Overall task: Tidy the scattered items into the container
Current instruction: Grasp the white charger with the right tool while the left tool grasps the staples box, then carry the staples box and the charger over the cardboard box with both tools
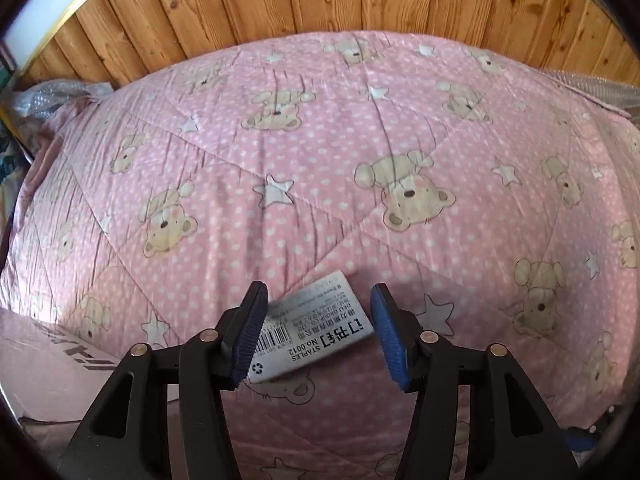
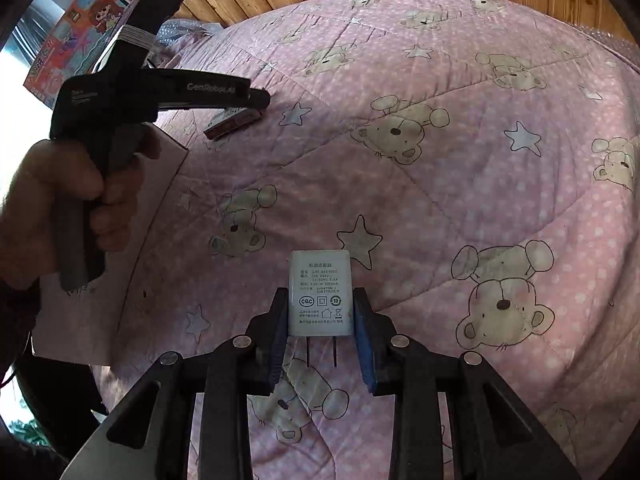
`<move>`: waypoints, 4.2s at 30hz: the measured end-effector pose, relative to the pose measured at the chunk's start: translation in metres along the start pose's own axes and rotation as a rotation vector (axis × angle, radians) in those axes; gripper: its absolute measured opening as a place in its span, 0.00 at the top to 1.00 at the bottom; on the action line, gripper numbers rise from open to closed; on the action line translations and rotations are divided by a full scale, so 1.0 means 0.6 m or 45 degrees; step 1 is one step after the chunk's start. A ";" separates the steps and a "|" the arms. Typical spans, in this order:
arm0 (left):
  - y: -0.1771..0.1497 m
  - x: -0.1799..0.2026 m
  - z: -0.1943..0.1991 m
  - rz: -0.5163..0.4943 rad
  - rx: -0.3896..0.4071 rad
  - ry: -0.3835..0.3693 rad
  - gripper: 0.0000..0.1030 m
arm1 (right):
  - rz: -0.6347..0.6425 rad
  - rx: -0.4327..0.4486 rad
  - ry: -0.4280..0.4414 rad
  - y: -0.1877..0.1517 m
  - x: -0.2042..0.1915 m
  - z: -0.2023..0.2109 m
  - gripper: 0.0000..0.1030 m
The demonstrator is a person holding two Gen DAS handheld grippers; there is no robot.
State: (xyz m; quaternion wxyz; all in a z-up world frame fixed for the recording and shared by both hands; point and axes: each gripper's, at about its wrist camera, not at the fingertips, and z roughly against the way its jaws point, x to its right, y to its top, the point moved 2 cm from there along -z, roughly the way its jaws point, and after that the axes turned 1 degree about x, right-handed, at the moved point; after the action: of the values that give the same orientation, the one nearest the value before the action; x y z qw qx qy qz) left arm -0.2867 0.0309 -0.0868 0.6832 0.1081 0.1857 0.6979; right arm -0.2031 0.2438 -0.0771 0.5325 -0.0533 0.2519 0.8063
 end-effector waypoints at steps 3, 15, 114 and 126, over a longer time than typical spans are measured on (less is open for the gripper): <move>-0.007 0.013 0.033 0.015 -0.080 -0.352 0.42 | 0.002 0.007 -0.001 0.004 0.002 -0.003 0.69; -0.034 0.026 0.030 -0.230 0.060 -0.136 0.40 | 0.001 0.028 0.043 0.006 0.004 -0.008 0.69; -0.405 -0.145 0.460 0.339 0.367 -0.748 0.63 | -0.074 0.440 0.053 -0.203 -0.360 0.214 0.68; -0.416 -0.244 0.463 0.497 0.404 -0.753 0.63 | 0.064 0.447 0.087 -0.167 -0.429 0.222 0.68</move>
State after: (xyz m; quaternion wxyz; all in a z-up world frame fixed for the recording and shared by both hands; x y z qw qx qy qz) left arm 0.0603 -0.0845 0.0790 0.5363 0.4423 0.0623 0.7162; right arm 0.0202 0.1220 0.0947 0.5046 0.0194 0.4079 0.7606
